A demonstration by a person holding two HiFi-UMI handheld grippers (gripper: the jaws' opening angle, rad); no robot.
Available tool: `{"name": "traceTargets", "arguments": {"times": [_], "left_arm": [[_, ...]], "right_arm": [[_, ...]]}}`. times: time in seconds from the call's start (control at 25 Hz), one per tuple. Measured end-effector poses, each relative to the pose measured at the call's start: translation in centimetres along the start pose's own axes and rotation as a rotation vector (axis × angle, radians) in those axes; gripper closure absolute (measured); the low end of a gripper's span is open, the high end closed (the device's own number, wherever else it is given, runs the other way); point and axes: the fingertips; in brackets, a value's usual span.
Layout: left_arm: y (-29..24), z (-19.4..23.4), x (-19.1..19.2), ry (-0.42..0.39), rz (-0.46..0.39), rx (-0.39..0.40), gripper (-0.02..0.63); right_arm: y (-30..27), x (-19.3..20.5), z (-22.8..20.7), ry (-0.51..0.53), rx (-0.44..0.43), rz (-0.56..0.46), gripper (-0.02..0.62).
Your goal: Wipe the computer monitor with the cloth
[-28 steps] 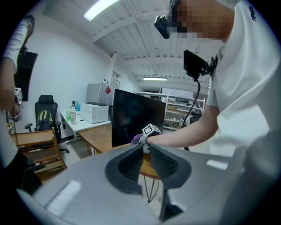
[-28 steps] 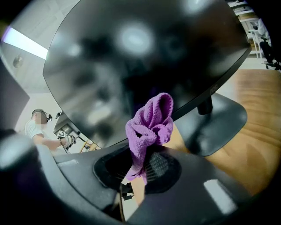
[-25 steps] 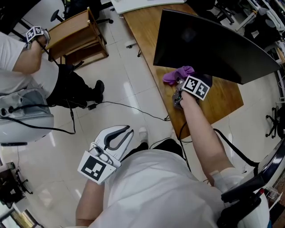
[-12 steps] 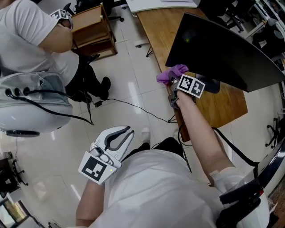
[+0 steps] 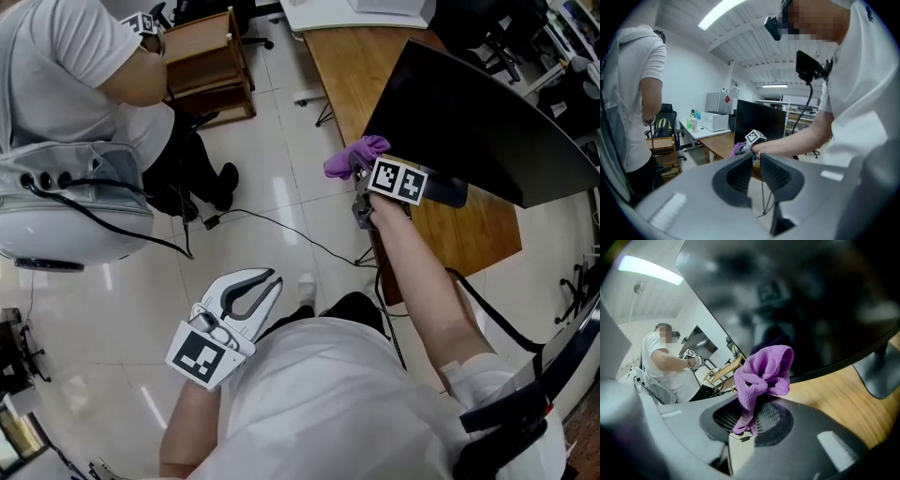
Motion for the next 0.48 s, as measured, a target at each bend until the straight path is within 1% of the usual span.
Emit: {"name": "traceTargets", "arguments": {"times": [0.2,0.48], "left_arm": [[-0.5,0.2,-0.3,-0.008,-0.021,0.007,0.535],[-1.5,0.5,-1.1,-0.026,-0.060,0.027,0.535]], "right_arm": [[0.8,-1.0,1.6,0.053,-0.013,-0.005,0.538],[2.4,-3.3,4.4,0.107,-0.045,-0.012,0.538]]}}
Point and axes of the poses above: the fingertips, and each gripper's own axes: y backward along the fingers, z to its left, x out of its underside, and after that the axes turned 13 degrees about -y, right-handed
